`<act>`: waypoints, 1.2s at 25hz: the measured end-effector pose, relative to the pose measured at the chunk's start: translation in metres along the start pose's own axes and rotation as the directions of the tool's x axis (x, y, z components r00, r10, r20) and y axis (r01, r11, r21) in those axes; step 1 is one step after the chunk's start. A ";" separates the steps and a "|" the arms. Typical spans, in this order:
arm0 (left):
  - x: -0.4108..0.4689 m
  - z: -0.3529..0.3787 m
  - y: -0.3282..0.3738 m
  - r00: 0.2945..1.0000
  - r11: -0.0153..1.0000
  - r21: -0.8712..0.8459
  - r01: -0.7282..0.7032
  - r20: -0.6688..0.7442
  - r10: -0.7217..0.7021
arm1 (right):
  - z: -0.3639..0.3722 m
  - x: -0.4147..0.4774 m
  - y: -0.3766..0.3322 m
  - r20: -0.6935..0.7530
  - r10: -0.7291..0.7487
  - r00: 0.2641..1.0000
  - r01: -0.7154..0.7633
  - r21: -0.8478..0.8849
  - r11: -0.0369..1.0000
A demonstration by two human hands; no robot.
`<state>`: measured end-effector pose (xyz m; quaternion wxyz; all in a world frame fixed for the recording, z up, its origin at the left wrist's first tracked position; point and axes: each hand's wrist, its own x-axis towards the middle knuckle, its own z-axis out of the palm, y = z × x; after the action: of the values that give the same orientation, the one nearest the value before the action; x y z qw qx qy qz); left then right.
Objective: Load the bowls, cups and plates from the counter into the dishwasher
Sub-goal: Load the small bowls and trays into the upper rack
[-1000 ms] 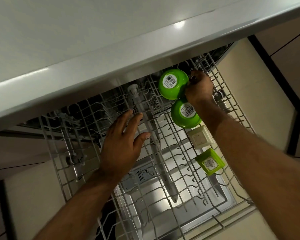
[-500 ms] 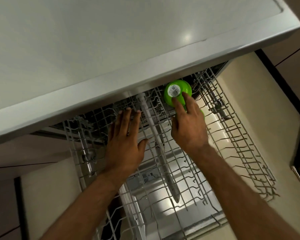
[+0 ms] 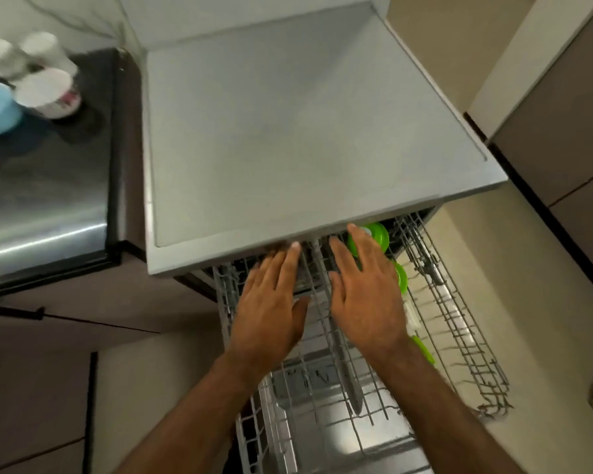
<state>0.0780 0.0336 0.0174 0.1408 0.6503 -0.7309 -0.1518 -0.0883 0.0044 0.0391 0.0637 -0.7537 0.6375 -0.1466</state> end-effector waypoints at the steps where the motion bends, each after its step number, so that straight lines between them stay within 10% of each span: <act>1: -0.008 -0.013 0.000 1.000 1.000 0.003 0.002 -0.027 -0.002 | -0.013 0.000 -0.010 -0.015 -0.032 0.999 0.032 0.016 0.999; 18: -0.080 -0.226 -0.040 0.914 0.975 0.069 0.209 -0.368 -0.170 | -0.148 0.009 -0.187 -0.106 -0.423 0.900 0.434 0.133 0.891; 30: -0.017 -0.297 -0.217 0.854 0.933 -0.017 0.360 -0.398 -0.337 | -0.076 0.131 -0.340 -0.069 -0.492 0.868 0.497 0.153 0.854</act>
<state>0.3966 0.0152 0.2007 0.2363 0.7927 -0.5616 -0.0197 0.2285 -0.0561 0.2254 0.0774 -0.8820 0.4090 -0.2209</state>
